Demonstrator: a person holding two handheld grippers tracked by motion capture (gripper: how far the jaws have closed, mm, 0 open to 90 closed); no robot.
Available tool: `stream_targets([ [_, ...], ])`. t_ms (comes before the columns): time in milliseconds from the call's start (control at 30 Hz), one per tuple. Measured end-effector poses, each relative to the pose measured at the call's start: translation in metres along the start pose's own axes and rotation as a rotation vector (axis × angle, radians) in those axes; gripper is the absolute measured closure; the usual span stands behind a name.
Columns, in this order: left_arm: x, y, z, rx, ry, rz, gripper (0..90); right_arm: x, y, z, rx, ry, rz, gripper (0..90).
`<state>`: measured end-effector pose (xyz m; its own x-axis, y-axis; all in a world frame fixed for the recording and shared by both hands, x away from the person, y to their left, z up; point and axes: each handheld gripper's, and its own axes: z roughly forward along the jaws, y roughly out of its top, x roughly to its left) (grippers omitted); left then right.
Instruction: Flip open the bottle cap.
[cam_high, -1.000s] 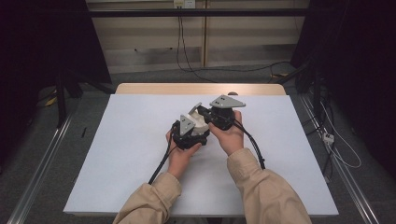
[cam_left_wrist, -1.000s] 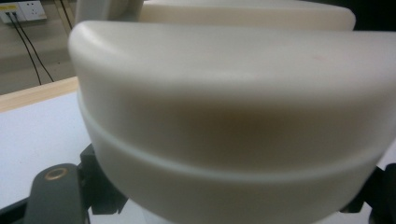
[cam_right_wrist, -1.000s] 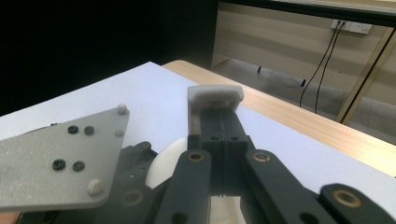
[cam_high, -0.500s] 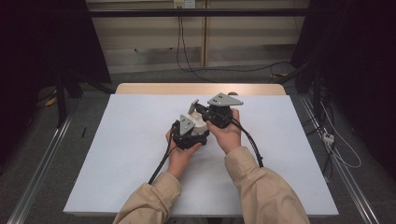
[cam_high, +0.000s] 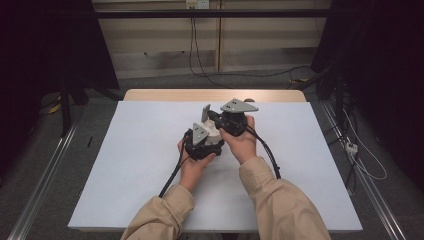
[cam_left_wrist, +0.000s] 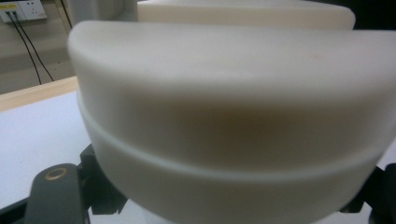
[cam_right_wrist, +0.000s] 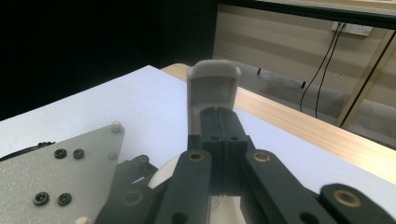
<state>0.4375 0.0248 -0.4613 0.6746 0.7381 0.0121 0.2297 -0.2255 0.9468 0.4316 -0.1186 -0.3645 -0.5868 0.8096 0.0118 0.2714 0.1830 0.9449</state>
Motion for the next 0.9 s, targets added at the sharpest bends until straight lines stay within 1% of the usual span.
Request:
stream_targets([
  [67, 0.000, 0.000, 0.000, -0.004, 0.003, 0.000, 18.8, 0.000, 0.000, 0.001, -0.003, 0.000, -0.006, 90.0],
  [500, 0.000, 0.000, 0.000, -0.002, 0.005, 0.002, 18.8, -0.001, 0.001, 0.005, -0.001, 0.008, 0.003, 90.0],
  [567, 0.000, 0.000, 0.000, -0.003, 0.003, 0.002, 18.8, -0.001, 0.001, 0.006, 0.001, 0.007, -0.004, 90.0],
  [600, -0.001, 0.000, 0.000, -0.001, 0.006, 0.017, 18.8, -0.001, 0.000, 0.007, 0.011, 0.006, -0.010, 90.0],
  [633, -0.004, 0.000, 0.000, -0.006, 0.009, 0.024, 18.8, -0.001, 0.000, 0.007, 0.014, 0.006, -0.016, 90.0],
  [667, -0.003, 0.000, 0.000, -0.003, 0.012, 0.028, 18.8, -0.001, -0.001, 0.008, 0.015, 0.009, -0.011, 90.0],
  [700, -0.003, 0.000, 0.000, -0.003, 0.011, 0.015, 18.8, -0.001, -0.001, 0.009, 0.013, 0.009, -0.009, 90.0],
  [733, -0.002, 0.000, 0.000, -0.005, 0.004, 0.011, 18.8, -0.001, -0.001, 0.009, 0.011, 0.013, -0.009, 90.0],
  [900, -0.001, 0.000, 0.000, -0.002, 0.004, 0.003, 18.8, 0.001, 0.000, 0.012, 0.012, 0.017, -0.011, 90.0],
])
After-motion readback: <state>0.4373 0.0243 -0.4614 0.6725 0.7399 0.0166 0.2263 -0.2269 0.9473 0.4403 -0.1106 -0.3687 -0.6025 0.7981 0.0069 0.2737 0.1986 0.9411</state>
